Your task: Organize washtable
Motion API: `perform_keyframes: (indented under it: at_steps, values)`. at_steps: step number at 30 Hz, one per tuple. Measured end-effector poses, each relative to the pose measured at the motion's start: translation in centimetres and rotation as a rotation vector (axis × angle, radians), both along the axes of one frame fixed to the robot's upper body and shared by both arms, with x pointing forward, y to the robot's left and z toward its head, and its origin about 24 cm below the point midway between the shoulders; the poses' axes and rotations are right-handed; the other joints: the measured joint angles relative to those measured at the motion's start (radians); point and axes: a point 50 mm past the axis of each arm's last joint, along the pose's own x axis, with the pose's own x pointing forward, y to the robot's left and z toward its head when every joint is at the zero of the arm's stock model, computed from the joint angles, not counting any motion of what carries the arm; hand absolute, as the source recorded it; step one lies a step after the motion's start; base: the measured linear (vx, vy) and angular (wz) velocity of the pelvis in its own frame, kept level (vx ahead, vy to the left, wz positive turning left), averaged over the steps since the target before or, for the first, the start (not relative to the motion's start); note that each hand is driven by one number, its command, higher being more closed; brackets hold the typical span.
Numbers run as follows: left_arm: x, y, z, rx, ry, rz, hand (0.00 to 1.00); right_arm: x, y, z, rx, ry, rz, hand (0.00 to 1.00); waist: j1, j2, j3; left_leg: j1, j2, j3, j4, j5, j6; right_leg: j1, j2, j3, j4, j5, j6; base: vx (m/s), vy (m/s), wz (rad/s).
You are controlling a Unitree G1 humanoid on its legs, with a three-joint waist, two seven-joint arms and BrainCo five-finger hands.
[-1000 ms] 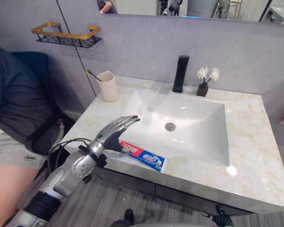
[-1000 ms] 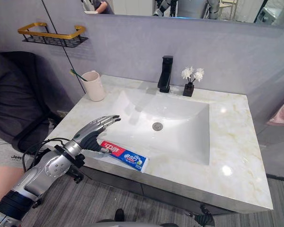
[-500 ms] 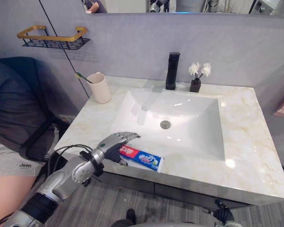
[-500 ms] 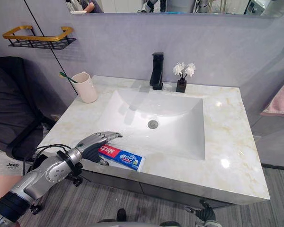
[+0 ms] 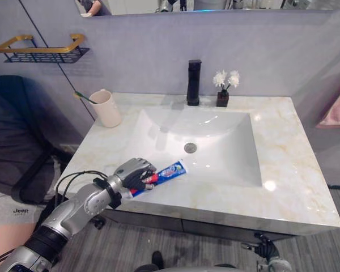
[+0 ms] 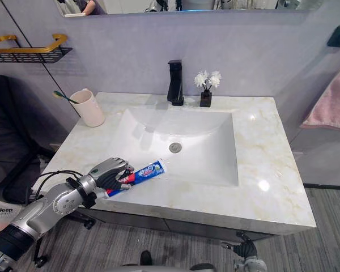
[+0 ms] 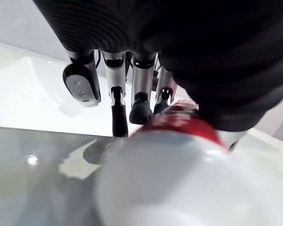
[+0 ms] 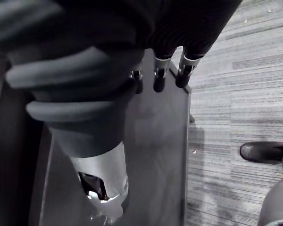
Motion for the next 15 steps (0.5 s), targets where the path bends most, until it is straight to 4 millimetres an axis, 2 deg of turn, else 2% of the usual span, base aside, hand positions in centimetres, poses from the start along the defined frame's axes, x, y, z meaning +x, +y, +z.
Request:
perform_keyframes:
  at_steps: [6,10,15]
  values:
    - [-0.1,0.2,-0.5,-0.039,0.012,0.054,1.0,-0.1,-1.1,0.4,-0.022,-0.025,-0.064,0.0,0.0,0.006,-0.004,0.006,0.004,0.019,0.0,-0.005,-0.001,-0.011,0.0,0.022,0.003,0.0,0.0,-0.03,-0.018,-0.1]
    - [-0.4,0.8,-0.9,-0.092,0.014,0.132,1.0,-0.6,-3.5,1.9,-0.074,-0.119,-0.247,0.0,-0.015,0.008,-0.006,0.007,0.005,0.031,0.0,-0.006,-0.001,-0.016,0.0,0.033,0.002,0.004,0.001,-0.03,-0.009,-0.1]
    - [-1.3,1.6,-1.2,-0.181,0.008,0.251,1.0,-2.0,-8.3,5.7,-0.211,-0.319,-0.587,0.0,-0.018,0.003,-0.011,0.008,0.017,0.064,-0.001,-0.013,-0.008,-0.036,0.007,0.073,0.003,0.016,-0.001,-0.03,-0.015,-0.19]
